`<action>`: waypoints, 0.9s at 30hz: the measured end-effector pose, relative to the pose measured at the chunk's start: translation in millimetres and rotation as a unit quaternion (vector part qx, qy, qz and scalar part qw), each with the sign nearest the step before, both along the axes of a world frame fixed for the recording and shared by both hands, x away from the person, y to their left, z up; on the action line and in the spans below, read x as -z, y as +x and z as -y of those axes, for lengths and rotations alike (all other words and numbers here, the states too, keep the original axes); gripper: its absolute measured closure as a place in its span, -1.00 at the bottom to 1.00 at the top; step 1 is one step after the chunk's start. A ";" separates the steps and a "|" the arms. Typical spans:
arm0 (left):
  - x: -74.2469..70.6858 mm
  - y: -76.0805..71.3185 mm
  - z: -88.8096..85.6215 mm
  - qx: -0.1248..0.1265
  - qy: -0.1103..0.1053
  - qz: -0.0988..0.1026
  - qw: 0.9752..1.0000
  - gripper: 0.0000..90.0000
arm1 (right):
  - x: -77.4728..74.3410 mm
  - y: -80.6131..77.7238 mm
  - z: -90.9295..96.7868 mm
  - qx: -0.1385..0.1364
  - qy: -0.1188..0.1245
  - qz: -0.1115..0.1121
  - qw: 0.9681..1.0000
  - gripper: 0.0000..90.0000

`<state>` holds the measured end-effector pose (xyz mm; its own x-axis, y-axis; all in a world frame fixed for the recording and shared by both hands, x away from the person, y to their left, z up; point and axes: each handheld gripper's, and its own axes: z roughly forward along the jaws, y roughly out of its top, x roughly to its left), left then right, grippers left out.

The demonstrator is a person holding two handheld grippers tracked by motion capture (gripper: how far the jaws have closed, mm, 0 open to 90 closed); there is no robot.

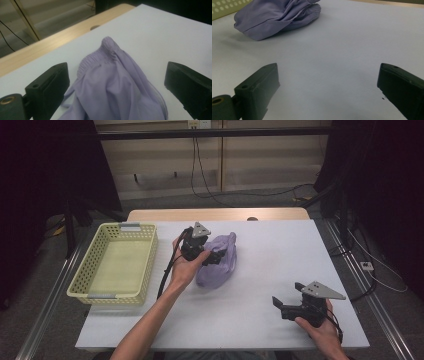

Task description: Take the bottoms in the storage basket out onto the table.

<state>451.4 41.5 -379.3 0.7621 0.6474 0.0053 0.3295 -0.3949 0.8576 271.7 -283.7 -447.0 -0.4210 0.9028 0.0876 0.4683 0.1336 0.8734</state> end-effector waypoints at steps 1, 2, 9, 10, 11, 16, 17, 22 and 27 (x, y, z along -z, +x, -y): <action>-2.3 -1.0 -1.3 0.000 -0.001 0.003 1.000 -0.86 | 0.2 0.6 -0.4 0.001 -0.001 -0.001 1.000 -0.91; -4.0 -1.8 -2.5 -0.001 -0.003 0.006 1.000 -0.86 | 0.2 1.1 -0.6 0.000 -0.002 0.000 1.000 -0.91; -11.4 -5.6 -7.1 0.004 -0.011 -0.002 1.000 -0.87 | -0.6 0.5 -2.4 0.000 -0.006 0.006 1.000 -0.91; -12.7 -6.6 -7.4 0.003 -0.013 0.002 1.000 -0.87 | -0.4 0.8 -2.0 0.002 -0.006 0.004 1.000 -0.91; -14.0 -7.5 -7.9 -0.001 -0.014 0.005 1.000 -0.87 | -0.4 1.1 -1.6 0.005 -0.006 0.004 1.000 -0.90; -15.9 -12.8 -10.2 0.002 0.000 0.009 1.000 -0.85 | -1.4 2.4 -1.8 0.013 -0.006 0.009 1.000 -0.90; -16.4 -15.4 -11.1 0.008 -0.002 0.016 1.000 -0.81 | -1.5 2.2 -2.3 0.013 -0.006 0.009 1.000 -0.90; -19.3 -24.3 -13.8 0.007 0.016 0.028 0.999 -0.84 | -1.7 0.9 -2.3 0.014 -0.007 0.010 1.000 -0.90; -18.8 -26.6 -19.7 0.000 0.012 0.020 1.000 -0.85 | -1.4 1.9 -2.8 0.012 -0.007 0.009 1.000 -0.90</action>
<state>424.8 61.2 -360.4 0.7606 0.6472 0.0515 0.2947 -0.4148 0.8609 273.6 -280.9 -445.6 -0.4010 0.9136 0.0674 0.4555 0.1350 0.8800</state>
